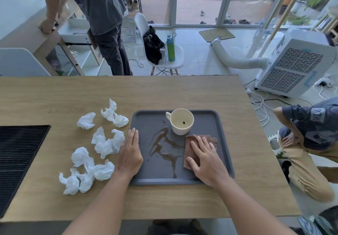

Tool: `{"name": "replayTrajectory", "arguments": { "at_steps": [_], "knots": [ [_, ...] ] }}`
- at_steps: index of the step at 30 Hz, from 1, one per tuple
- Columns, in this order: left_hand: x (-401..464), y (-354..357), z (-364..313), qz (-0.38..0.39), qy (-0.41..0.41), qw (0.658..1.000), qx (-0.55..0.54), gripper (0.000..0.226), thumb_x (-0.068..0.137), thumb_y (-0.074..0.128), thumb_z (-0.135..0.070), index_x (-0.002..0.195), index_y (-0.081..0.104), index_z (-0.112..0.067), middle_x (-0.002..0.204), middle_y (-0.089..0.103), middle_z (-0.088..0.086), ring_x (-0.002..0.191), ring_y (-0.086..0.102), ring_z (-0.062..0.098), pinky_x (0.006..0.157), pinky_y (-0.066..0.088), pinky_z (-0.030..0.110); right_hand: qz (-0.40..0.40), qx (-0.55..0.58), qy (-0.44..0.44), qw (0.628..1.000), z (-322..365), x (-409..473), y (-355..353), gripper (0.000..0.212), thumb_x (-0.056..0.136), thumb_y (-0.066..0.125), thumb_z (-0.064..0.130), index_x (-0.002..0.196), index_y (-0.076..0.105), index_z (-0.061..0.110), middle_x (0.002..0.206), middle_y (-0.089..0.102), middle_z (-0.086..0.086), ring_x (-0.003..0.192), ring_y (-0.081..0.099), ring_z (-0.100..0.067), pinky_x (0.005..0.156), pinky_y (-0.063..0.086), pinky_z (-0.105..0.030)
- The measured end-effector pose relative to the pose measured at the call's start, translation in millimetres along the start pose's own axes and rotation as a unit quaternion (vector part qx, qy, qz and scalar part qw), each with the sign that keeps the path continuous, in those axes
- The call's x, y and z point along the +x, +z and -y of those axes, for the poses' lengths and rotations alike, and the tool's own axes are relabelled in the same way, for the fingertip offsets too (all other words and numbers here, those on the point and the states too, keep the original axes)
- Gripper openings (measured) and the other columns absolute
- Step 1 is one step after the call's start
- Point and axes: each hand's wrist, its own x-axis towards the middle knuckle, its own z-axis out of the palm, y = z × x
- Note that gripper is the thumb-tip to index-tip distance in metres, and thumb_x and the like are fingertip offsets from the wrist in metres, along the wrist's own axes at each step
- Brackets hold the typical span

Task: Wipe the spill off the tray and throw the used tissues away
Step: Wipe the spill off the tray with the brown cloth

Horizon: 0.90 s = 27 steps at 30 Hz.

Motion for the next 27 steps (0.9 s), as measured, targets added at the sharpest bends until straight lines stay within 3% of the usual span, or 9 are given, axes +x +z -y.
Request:
{"name": "replayTrajectory", "arguments": {
  "at_steps": [10,20,23,27],
  "knots": [
    [1,-3,9,0.001,0.017,0.997,0.080,0.057,0.092,0.029,-0.027,0.145,0.029,-0.005,0.153,0.030,0.009,0.141,0.029,0.024,0.106,0.035,0.043,0.008,-0.004,0.031,0.999,4,-2,3,0.067,0.098,0.033,0.052,0.156,0.013,0.024,0.163,-0.001,0.005,0.149,-0.009,-0.014,0.121,-0.003,-0.035],
    [2,4,14,-0.001,0.001,0.999,0.047,0.051,0.097,0.036,-0.017,0.144,0.029,0.001,0.155,0.026,0.013,0.142,0.025,0.027,0.108,0.032,0.047,0.024,0.013,0.025,0.999,13,6,7,0.065,0.099,0.030,0.050,0.156,0.009,0.027,0.162,-0.007,0.009,0.148,-0.014,-0.012,0.122,-0.003,-0.038],
    [2,6,10,-0.003,-0.008,0.999,0.035,0.050,0.096,0.039,-0.015,0.143,0.030,0.002,0.154,0.027,0.014,0.142,0.027,0.029,0.107,0.032,0.048,0.017,0.019,0.051,0.998,4,5,4,0.064,0.099,0.031,0.050,0.155,0.010,0.030,0.162,-0.005,0.010,0.148,-0.014,-0.013,0.120,-0.009,-0.035],
    [2,8,8,-0.001,-0.009,1.000,0.021,0.051,0.096,0.042,-0.011,0.144,0.029,0.002,0.154,0.026,0.014,0.142,0.025,0.032,0.108,0.029,0.049,0.012,0.055,0.051,0.997,15,-1,7,0.064,0.099,0.036,0.043,0.156,0.013,0.023,0.163,-0.003,0.007,0.149,-0.014,-0.015,0.120,-0.009,-0.035]
  ]
}}
